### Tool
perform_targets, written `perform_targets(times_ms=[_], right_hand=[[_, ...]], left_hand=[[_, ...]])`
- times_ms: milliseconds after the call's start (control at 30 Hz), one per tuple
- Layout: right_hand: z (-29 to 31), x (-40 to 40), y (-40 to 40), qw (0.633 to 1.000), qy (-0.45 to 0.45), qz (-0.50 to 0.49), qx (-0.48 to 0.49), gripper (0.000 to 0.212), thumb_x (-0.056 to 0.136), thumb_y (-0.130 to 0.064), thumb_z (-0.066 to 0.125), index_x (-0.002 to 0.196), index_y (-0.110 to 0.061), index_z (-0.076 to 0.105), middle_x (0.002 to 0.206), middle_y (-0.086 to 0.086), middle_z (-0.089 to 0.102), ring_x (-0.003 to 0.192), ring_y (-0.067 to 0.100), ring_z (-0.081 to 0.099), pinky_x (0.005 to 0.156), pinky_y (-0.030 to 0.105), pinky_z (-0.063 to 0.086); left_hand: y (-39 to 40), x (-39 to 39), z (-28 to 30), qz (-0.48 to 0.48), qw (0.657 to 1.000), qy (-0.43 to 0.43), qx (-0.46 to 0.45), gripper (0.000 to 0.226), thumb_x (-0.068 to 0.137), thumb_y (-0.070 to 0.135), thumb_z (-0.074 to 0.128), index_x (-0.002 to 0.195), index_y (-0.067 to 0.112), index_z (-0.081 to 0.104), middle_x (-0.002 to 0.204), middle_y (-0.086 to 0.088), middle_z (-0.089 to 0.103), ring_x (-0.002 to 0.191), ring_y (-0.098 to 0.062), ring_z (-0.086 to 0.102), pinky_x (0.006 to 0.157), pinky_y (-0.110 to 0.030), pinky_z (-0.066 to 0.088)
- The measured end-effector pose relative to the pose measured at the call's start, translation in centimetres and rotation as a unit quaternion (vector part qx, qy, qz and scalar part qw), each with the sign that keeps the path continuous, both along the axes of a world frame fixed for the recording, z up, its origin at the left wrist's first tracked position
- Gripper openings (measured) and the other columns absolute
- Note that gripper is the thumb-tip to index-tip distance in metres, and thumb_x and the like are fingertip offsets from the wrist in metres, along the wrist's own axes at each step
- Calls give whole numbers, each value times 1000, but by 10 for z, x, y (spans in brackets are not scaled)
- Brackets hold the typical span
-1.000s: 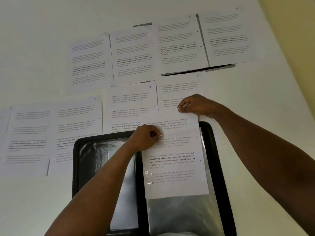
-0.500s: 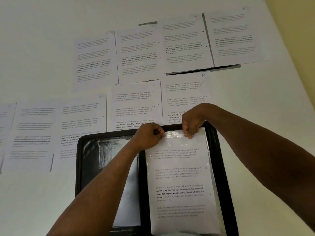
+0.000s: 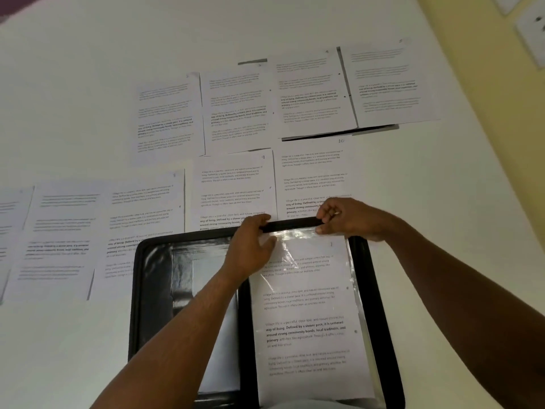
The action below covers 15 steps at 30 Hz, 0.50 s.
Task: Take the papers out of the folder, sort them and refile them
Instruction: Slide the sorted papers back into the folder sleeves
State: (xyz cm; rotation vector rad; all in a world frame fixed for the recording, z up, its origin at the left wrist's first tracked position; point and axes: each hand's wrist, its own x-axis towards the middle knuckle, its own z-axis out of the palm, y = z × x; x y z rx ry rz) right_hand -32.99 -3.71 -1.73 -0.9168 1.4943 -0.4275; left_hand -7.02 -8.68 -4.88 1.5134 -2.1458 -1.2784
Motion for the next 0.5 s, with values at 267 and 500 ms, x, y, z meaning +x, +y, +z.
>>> perform_targets(times_ms=[267,500], right_hand=[[-4,16,79,996,-23,-52,63,43,82,-29,75,118,-10,61,109,7,71,96,21,70,82,39,59],[11,54,105,992,-62,-67,86,32,93,-23,65,119,-5,62,105,15,72,96,36,68,80,44,58]], left_hand=[[55,43,1,45,997,41,-51,63,87,27,68,142,22,37,137,8,41,125,-16,48,100,-39,48],[101,67,17,55,997,7,44,27,94,31,60,119,21,58,115,5,59,98,-8,59,76,-10,47]])
